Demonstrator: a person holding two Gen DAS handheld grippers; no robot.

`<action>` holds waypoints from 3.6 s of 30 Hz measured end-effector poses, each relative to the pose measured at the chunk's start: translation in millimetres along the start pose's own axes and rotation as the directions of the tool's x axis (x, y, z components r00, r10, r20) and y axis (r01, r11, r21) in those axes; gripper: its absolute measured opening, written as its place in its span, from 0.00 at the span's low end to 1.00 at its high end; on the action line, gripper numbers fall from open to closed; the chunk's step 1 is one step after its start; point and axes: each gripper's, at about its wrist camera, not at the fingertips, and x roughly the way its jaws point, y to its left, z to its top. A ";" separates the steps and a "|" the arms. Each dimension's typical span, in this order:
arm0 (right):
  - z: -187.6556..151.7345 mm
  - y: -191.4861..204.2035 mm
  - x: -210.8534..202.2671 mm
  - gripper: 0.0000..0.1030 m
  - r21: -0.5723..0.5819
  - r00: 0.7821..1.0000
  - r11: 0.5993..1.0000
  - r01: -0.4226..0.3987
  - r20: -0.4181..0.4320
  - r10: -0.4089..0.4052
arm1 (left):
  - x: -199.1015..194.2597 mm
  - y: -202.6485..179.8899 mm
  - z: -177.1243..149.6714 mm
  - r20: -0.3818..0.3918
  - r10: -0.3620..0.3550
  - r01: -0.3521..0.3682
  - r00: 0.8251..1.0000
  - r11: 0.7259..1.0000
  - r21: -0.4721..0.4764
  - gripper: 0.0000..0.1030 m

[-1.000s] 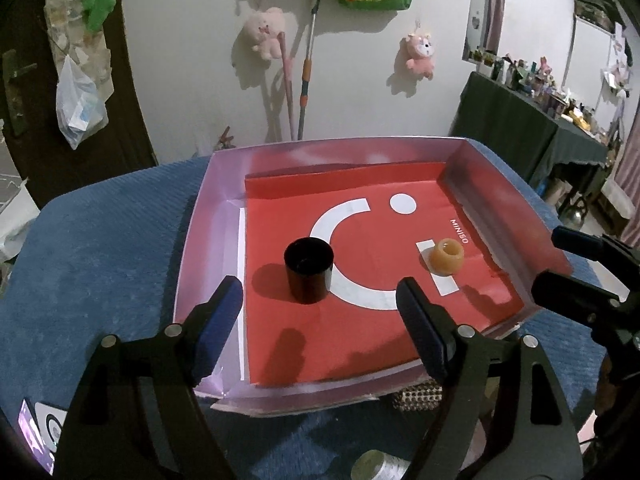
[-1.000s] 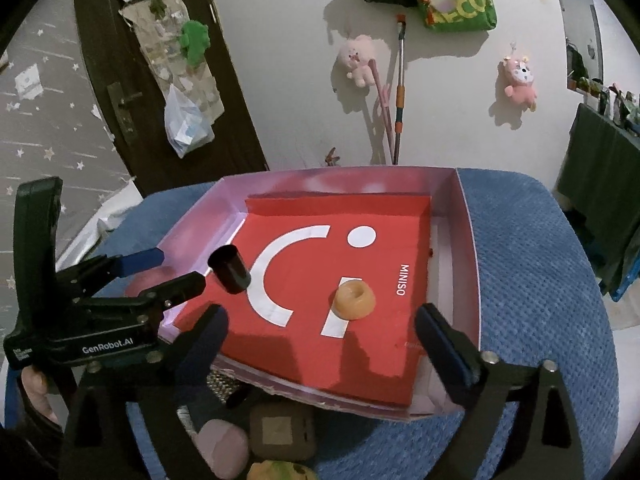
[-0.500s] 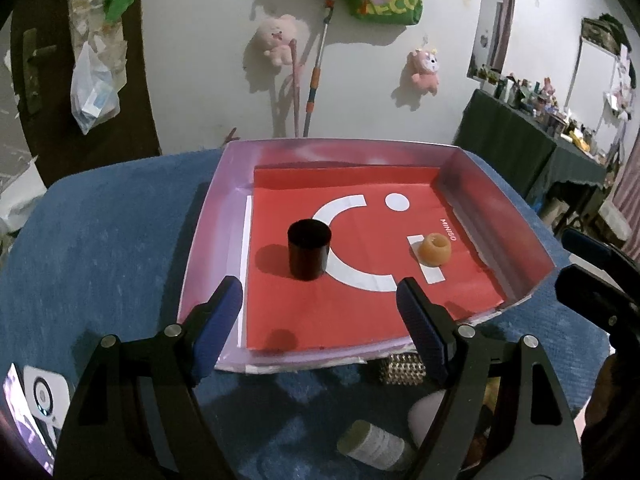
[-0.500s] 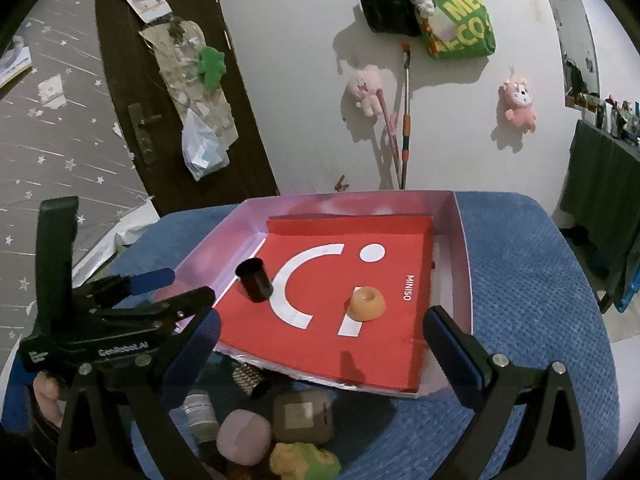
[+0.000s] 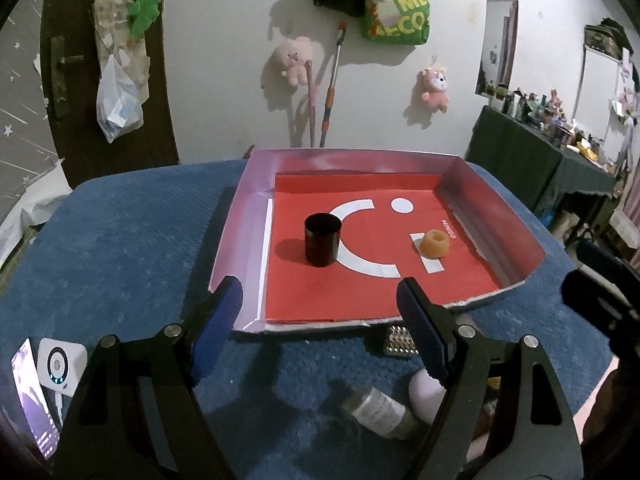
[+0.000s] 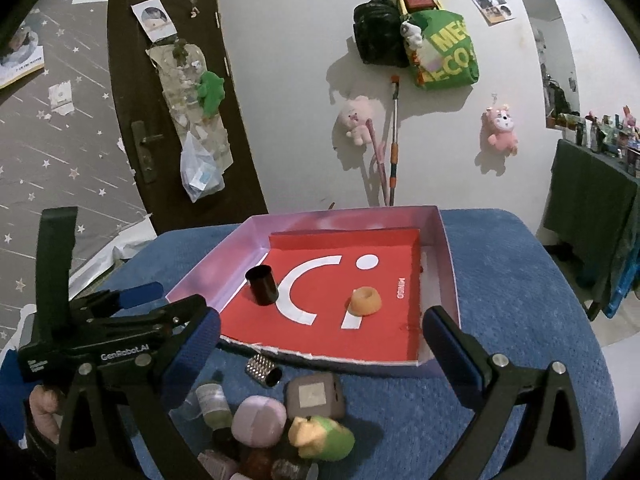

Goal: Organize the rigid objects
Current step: 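Withdraw both tools from the box back toward the item cluster, then move the left tool to the clear glass cup while the right tool reaches the green-yellow figurine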

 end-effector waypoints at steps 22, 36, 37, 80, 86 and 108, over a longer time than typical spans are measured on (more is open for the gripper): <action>-47.6 6.3 -9.4 1.00 -0.013 0.994 1.000 -0.002 -0.108 0.001 | -17.2 1.4 -34.6 -0.016 0.005 -0.005 1.000 1.000 -0.018 0.78; -59.7 12.3 -13.4 1.00 -0.022 0.990 1.000 -0.011 -0.138 0.008 | -22.9 -1.2 -47.8 -0.031 -0.001 0.000 1.000 1.000 -0.020 0.78; -60.8 13.0 -13.4 1.00 -0.023 0.990 1.000 -0.010 -0.139 0.007 | -22.8 -1.3 -48.3 -0.032 -0.002 0.002 0.999 1.000 -0.021 0.78; -82.2 4.2 9.7 0.58 -0.012 0.971 1.000 0.022 -0.238 -0.024 | -13.2 9.7 -75.8 -0.098 -0.016 0.013 0.995 1.000 -0.025 0.66; -81.5 4.5 24.7 0.58 -0.009 0.967 1.000 0.013 -0.255 -0.015 | -9.8 12.7 -80.0 -0.112 -0.035 0.032 0.993 0.999 -0.029 0.66; -83.2 -1.3 42.2 0.53 0.018 0.961 1.000 -0.003 -0.275 0.008 | 2.0 16.6 -89.3 -0.142 -0.087 0.084 0.986 0.996 -0.029 0.47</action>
